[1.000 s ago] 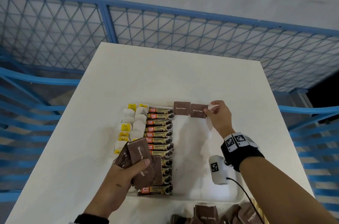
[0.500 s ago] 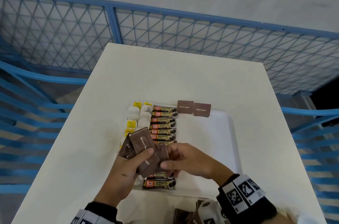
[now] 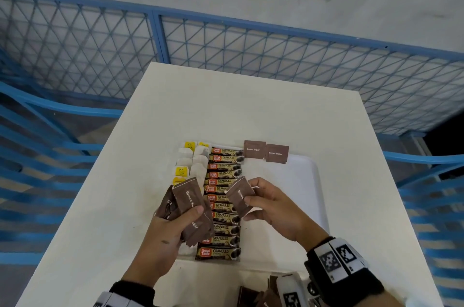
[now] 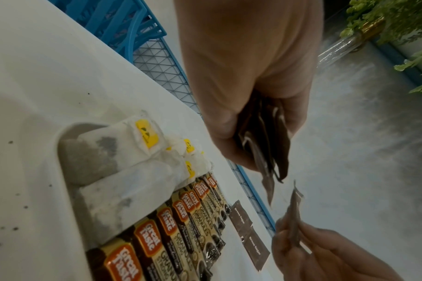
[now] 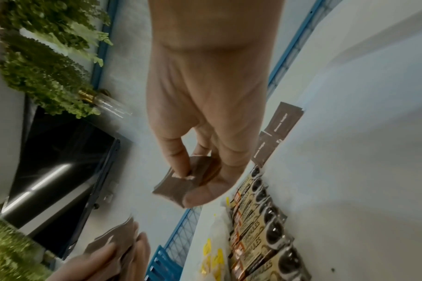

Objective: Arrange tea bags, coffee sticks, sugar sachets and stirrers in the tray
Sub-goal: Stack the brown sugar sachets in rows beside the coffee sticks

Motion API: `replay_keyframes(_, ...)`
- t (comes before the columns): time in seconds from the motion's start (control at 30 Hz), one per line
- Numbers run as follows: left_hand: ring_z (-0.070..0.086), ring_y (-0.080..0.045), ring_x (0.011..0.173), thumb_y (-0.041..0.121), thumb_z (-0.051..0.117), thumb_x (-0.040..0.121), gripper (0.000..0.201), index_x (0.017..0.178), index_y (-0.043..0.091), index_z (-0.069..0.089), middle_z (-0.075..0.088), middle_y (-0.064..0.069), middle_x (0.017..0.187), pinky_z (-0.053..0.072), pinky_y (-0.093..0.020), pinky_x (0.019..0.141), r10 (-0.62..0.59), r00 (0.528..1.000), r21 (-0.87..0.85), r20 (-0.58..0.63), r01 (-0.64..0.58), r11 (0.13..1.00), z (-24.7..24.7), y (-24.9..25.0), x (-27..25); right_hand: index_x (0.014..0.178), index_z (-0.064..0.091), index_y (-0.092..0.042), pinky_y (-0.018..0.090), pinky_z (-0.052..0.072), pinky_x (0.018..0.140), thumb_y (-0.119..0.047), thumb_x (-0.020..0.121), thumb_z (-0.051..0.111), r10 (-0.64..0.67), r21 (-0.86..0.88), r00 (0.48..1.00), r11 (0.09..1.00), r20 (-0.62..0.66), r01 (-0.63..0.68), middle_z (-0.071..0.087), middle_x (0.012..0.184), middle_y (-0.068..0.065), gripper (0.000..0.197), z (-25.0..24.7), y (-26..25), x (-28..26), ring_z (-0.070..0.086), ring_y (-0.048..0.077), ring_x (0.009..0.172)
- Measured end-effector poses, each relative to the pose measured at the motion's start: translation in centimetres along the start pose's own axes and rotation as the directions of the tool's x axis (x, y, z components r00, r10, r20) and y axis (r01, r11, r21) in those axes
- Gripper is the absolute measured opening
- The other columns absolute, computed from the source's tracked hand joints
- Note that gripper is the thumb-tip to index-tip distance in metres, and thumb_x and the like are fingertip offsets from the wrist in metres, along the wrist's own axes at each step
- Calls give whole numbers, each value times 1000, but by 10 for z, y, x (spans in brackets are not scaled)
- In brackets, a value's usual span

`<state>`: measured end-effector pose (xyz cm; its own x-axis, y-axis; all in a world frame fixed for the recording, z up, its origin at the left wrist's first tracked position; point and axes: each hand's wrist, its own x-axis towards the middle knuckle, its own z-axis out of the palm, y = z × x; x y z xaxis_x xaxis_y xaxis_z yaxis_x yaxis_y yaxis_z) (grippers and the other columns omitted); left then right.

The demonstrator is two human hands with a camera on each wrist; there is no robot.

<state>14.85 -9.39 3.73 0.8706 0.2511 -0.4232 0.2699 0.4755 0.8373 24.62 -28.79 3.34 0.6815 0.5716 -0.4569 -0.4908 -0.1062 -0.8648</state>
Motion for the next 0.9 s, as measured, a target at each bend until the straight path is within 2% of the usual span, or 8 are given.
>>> replay_keyframes(0.1,65,-35,87,9,77,65,21,81,23,73,72,-13,90,44,-70,85,-2,1000,1,-3,2,1000,0,0,-1,103,53,-7,29,54,67,4,95,38,-6,81,998,997,-59,11,65,92,8,20,-10,1,7,62,20,77)
replay_keyframes(0.2,63,-35,85,-7,61,79,32,77,23,73,71,-13,87,45,-65,86,-14,1000,20,3,14,1000,-3,-4,2,103,51,-8,28,55,63,3,95,41,-14,123,986,992,-169,35,64,88,10,18,-23,4,21,63,21,75)
replay_keyframes(0.33,68,-30,86,20,85,57,33,87,23,72,73,-13,92,57,-48,71,-19,999,-12,28,19,1000,-3,-5,2,103,53,-2,25,58,72,7,90,50,-87,145,918,977,-388,154,61,100,19,16,-50,17,47,64,23,79)
replay_keyframes(0.4,69,-27,83,12,79,65,30,92,19,70,73,-12,90,58,-42,67,-7,1000,1,13,7,1000,-5,-9,4,104,53,2,24,57,78,7,91,49,-120,142,886,969,-447,203,58,108,20,15,-61,23,59,63,24,89)
replay_keyframes(0.5,68,-27,81,-8,58,80,31,90,19,68,73,-10,87,57,-46,69,-17,1000,21,6,17,1000,-5,-10,6,106,54,3,22,57,75,4,90,53,-136,42,831,981,-540,187,59,107,17,16,-68,25,76,61,25,92)
replay_keyframes(0.63,66,-35,87,-9,58,81,33,87,21,71,71,-15,92,53,-57,78,-33,999,33,-11,34,999,-8,-8,5,87,58,-15,20,44,70,-11,82,68,-224,-326,730,946,-646,3,59,75,-3,13,-66,18,94,54,12,74)
replay_keyframes(0.77,65,-39,94,-7,65,78,31,93,20,69,73,-13,93,50,-60,83,-51,998,33,-44,52,998,-10,-8,7,86,58,-12,2,38,56,-7,81,69,-272,-407,734,914,-623,-7,54,69,-7,13,-63,15,106,49,4,66)
replay_keyframes(0.9,65,-38,91,-6,69,74,32,88,23,72,73,-12,92,50,-61,84,-39,999,46,-35,41,998,-12,-7,8,86,56,-9,0,38,55,-4,79,70,-304,-444,720,896,-624,-7,51,70,-4,16,-62,13,111,46,4,64)
